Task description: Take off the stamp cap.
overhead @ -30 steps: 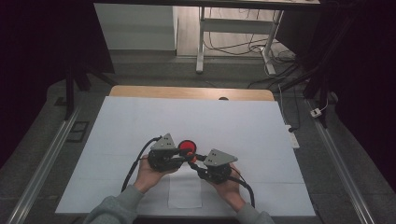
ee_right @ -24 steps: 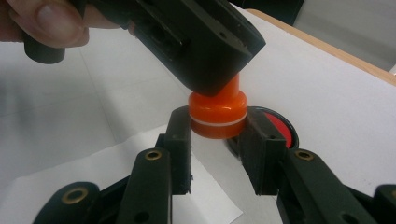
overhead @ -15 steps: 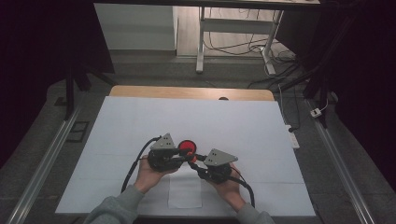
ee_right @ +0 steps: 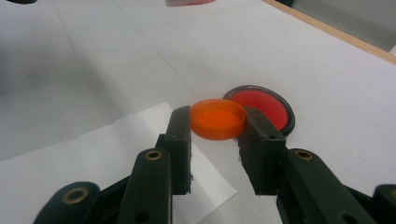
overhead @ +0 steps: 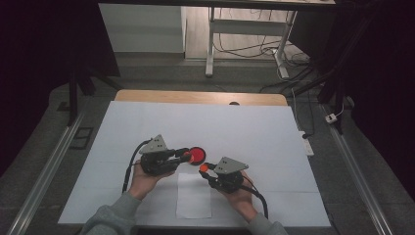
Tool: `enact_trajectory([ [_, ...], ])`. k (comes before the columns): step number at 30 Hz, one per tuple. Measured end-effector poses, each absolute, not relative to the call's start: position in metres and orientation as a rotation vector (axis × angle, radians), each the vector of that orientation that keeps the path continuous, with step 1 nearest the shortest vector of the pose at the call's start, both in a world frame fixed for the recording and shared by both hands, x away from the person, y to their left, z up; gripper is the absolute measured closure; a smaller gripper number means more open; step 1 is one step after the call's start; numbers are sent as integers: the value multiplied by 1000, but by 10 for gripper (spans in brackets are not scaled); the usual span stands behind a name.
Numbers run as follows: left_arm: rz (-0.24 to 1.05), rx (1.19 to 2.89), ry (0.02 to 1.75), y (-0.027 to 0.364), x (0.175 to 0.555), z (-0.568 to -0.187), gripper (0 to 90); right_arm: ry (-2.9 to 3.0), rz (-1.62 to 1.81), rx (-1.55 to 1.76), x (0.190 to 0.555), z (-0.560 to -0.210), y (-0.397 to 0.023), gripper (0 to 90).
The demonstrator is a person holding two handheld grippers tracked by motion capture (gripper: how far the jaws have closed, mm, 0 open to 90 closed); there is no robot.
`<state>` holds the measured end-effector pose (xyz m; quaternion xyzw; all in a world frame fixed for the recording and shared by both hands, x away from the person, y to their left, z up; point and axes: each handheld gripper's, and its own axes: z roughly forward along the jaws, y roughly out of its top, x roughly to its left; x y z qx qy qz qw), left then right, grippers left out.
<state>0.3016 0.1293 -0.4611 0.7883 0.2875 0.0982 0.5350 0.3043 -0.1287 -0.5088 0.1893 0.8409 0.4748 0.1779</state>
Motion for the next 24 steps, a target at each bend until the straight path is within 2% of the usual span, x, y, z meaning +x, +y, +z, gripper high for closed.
enact_trajectory([
  [24, 231, 1891, 686, 130, 304, -463, 727, 2323, 1338, 613, 306, -506, -167, 647],
])
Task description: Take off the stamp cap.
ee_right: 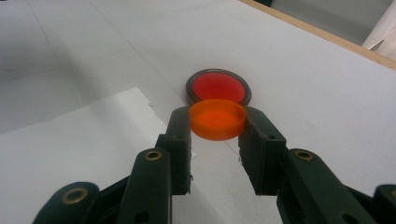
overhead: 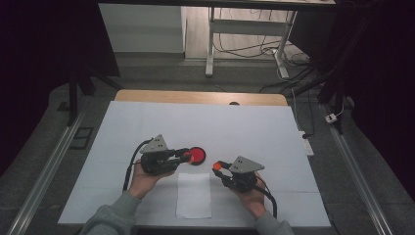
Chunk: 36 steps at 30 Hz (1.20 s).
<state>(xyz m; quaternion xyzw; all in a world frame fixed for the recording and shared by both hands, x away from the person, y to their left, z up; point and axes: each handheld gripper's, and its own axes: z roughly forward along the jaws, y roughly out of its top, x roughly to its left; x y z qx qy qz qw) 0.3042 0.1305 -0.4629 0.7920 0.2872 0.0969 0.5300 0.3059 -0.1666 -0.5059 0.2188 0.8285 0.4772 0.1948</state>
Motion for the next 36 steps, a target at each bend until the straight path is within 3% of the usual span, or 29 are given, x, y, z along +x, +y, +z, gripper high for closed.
enact_trajectory([
  [26, 226, 1903, 698, 133, 306, -463, 726, 2254, 1336, 747, 288, -502, -236, 646],
  [36, 244, 1911, 708, 134, 308, -462, 726, 2252, 1348, 748, 291, -502, -238, 645],
])
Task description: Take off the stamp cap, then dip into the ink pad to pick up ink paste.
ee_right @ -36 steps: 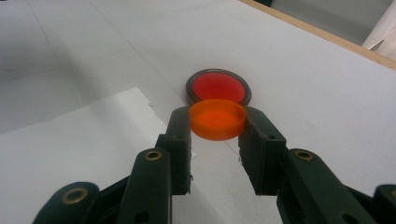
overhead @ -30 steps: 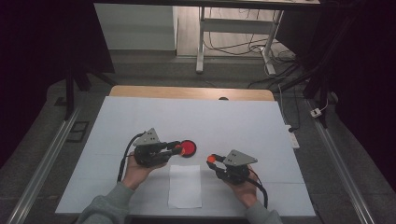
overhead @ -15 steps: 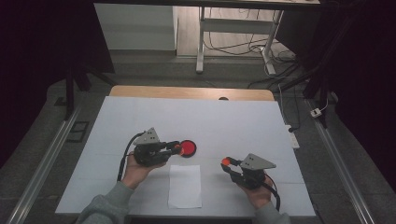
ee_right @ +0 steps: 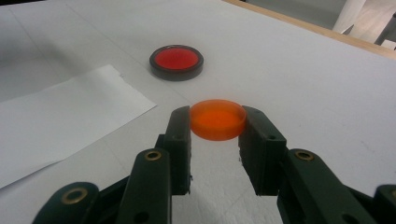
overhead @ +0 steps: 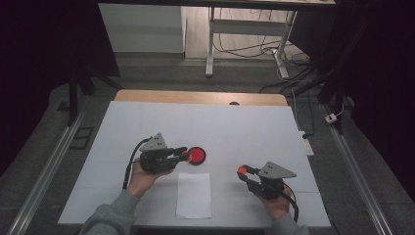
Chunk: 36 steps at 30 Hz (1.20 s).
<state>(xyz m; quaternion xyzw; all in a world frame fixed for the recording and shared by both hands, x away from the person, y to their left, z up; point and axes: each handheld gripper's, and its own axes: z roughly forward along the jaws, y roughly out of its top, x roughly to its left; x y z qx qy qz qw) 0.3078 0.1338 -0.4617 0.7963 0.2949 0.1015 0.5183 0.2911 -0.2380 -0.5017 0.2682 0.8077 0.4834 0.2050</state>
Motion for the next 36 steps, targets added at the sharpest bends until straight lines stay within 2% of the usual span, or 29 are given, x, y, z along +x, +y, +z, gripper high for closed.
enact_trajectory([
  [25, 287, 1941, 730, 133, 318, -460, 726, 2251, 1348, 753, 293, -503, -238, 645],
  [36, 302, 1965, 740, 130, 335, -456, 726, 2240, 1347, 774, 292, -502, -241, 645],
])
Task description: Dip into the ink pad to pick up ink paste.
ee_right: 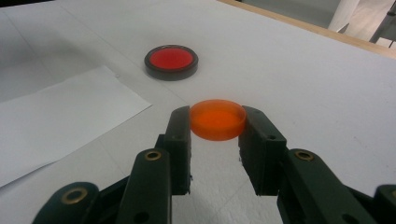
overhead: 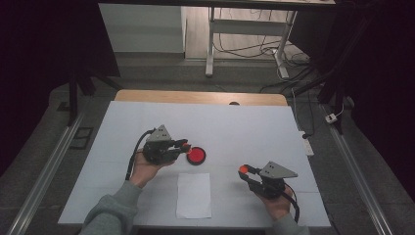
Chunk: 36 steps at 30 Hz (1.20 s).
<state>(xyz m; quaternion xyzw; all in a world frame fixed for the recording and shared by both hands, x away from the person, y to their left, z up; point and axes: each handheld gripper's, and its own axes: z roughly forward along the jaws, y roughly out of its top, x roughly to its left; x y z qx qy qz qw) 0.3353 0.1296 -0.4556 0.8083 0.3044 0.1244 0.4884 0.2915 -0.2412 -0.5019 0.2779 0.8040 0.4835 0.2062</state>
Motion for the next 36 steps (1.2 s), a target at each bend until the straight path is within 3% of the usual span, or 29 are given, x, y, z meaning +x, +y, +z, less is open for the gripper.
enact_trajectory([
  [12, 284, 1976, 778, 121, 364, -470, 726, 2236, 1337, 774, 292, -502, -241, 645],
  [36, 246, 2083, 791, 97, 378, -503, 725, 2243, 1325, 771, 292, -503, -242, 645],
])
